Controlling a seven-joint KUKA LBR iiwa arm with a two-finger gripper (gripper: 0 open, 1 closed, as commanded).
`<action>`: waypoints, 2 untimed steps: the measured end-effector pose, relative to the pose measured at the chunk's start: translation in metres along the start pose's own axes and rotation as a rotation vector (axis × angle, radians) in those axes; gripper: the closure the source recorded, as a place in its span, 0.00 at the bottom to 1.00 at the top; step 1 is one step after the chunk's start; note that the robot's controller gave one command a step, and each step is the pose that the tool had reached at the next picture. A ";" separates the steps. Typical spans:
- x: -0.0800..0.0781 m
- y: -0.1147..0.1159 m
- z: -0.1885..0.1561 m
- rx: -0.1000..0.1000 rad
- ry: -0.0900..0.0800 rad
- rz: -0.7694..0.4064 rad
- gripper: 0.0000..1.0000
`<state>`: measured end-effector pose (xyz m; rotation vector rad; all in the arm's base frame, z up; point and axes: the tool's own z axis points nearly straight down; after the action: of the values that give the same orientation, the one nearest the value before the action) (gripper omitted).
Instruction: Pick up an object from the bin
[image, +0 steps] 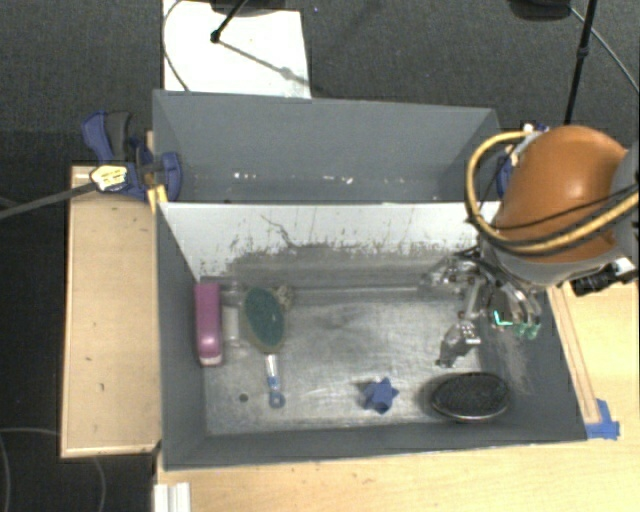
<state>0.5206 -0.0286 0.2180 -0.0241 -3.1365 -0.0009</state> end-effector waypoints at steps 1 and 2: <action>0.047 0.007 0.075 0.000 0.004 -0.031 0.00; 0.036 0.032 0.146 0.001 -0.017 -0.223 0.00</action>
Offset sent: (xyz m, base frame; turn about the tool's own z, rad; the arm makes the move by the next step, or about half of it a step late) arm -0.0440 0.0074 -0.0711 -0.0398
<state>0.4840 0.0043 0.0722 0.3266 -3.1367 0.0004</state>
